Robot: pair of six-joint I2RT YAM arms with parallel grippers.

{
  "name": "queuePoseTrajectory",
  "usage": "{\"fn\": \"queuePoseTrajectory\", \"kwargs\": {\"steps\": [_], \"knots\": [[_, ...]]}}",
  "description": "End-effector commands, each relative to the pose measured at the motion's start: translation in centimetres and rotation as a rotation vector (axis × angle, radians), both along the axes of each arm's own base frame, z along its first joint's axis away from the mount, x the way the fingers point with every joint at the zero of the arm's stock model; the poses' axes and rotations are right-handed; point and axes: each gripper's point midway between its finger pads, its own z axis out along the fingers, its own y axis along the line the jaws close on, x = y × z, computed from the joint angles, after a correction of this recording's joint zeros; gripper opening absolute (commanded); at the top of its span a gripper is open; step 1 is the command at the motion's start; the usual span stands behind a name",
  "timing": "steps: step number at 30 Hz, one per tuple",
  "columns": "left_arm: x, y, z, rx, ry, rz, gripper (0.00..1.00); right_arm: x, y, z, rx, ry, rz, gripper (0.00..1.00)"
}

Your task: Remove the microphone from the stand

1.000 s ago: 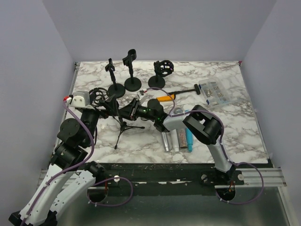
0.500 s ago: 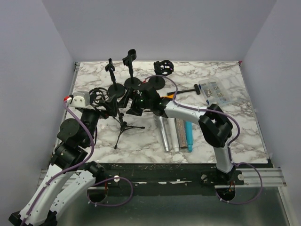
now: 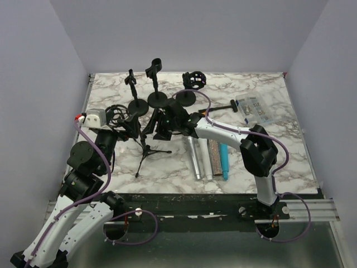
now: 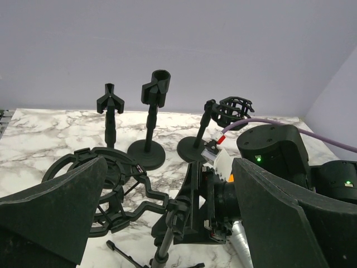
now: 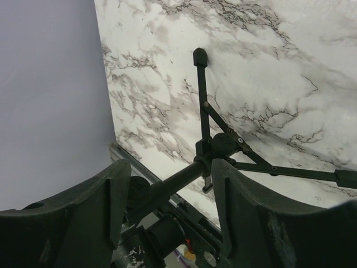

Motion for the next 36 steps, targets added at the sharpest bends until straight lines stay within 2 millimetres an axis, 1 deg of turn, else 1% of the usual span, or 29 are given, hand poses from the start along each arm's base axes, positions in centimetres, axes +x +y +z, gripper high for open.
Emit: {"fn": "queuePoseTrajectory", "kwargs": {"steps": [1,4,9,12,15,18,19,21,22,23,25,26,27,28,29,30,31,32,33,34,36], "knots": [[-0.6,0.1,1.0,-0.020,-0.030,-0.015,0.98,-1.1,0.7,1.1,-0.017,-0.013,0.008,0.63],[-0.6,0.1,1.1,-0.022,-0.032,-0.014,0.99,-1.4,1.3,1.4,-0.010,-0.012,0.013,0.61],[-0.6,0.2,1.1,-0.022,-0.033,-0.013,0.98,-1.8,1.9,2.2,-0.004,-0.025,0.014,0.61],[-0.7,0.2,1.2,-0.024,-0.035,-0.013,0.99,-2.3,2.0,2.1,0.000,-0.019,0.010,0.61],[-0.7,0.2,1.2,-0.023,-0.034,-0.013,0.99,-2.9,2.0,1.4,0.017,0.008,0.002,0.60],[-0.7,0.2,1.2,-0.025,-0.034,-0.015,0.99,-3.0,2.0,0.5,0.034,0.027,-0.021,0.47],[-0.7,0.2,1.2,-0.025,-0.034,-0.014,0.98,-2.9,1.9,0.2,0.038,0.022,-0.032,0.41],[-0.6,0.2,1.1,-0.025,-0.033,-0.013,0.99,-2.4,1.7,-0.4,0.045,0.022,-0.072,0.24],[-0.6,0.2,1.1,-0.022,-0.031,-0.010,0.99,-2.3,1.5,-0.7,0.051,0.021,-0.085,0.09],[-0.6,0.2,1.1,-0.022,-0.030,-0.007,0.99,-2.1,1.5,-0.8,0.068,0.020,-0.099,0.01],[-0.5,0.2,1.0,-0.023,-0.028,-0.006,0.98,-1.6,1.4,-1.3,0.127,0.004,-0.099,0.01],[-0.5,0.2,1.0,-0.024,-0.027,-0.006,0.99,-1.1,1.1,-1.8,0.154,-0.006,-0.089,0.01],[-0.5,0.2,1.0,-0.026,-0.028,-0.007,0.99,-0.6,1.6,-0.7,0.244,-0.074,-0.054,0.01],[-0.5,0.3,0.9,-0.029,-0.027,-0.005,0.98,-0.4,1.5,-0.2,0.325,-0.157,-0.016,0.01],[-0.5,0.3,0.9,-0.030,-0.025,-0.004,0.99,-0.5,1.5,-0.1,0.397,-0.211,0.034,0.01],[-0.6,0.3,0.9,-0.034,-0.026,-0.005,0.99,-0.4,1.5,0.9,0.486,-0.279,0.085,0.01],[-0.6,0.3,0.9,-0.037,-0.027,-0.004,0.99,-0.6,1.4,0.3,0.532,-0.304,0.123,0.01],[-0.6,0.3,0.9,-0.042,-0.028,-0.004,0.99,-0.5,1.4,0.3,0.583,-0.324,0.147,0.01],[-0.6,0.3,0.8,-0.045,-0.030,-0.003,0.98,-0.6,1.4,-1.0,0.598,-0.302,0.158,0.01],[-0.5,0.3,0.7,-0.046,-0.028,-0.003,0.98,-0.7,1.4,-1.0,0.641,-0.306,0.160,0.01],[-0.5,0.3,0.6,-0.047,-0.023,0.002,0.99,-0.9,1.5,-2.4,0.673,-0.271,0.159,0.01]]}}
